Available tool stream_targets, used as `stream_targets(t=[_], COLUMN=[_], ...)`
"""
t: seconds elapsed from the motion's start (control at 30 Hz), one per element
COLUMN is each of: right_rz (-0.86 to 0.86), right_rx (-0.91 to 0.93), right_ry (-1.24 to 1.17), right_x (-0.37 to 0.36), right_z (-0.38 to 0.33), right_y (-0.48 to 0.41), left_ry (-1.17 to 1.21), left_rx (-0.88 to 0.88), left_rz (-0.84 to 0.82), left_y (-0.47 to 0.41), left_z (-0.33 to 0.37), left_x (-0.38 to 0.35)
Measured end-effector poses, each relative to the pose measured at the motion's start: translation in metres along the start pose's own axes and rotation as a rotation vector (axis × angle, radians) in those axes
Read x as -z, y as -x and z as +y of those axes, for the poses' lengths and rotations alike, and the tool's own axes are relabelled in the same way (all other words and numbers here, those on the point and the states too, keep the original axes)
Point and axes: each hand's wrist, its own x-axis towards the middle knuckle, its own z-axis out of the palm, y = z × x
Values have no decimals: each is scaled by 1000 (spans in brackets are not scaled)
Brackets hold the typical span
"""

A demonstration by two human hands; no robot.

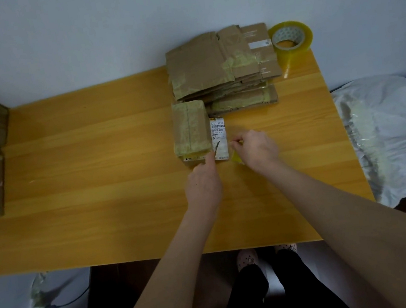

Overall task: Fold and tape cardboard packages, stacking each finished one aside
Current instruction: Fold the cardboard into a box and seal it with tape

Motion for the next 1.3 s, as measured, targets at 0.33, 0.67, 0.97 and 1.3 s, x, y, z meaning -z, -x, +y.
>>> stream_targets(t=[0.33,0.67,0.97,1.3], right_rz=[34,26,20,37], right_rx=[-5,-20,-17,-63], right_ry=[50,58,42,49], right_x=[-2,-10,-13,-7], right_z=[-2,-8,-4,2], right_y=[-3,0,4,-4], left_ry=[-61,-120,-49,-65], left_rx=[-20,-62,-31,-40], left_rz=[12,-28,-23,-23], left_y=[-4,-9,-14,-5], left_z=[3,7,7,1], left_x=[-1,1,0,-2])
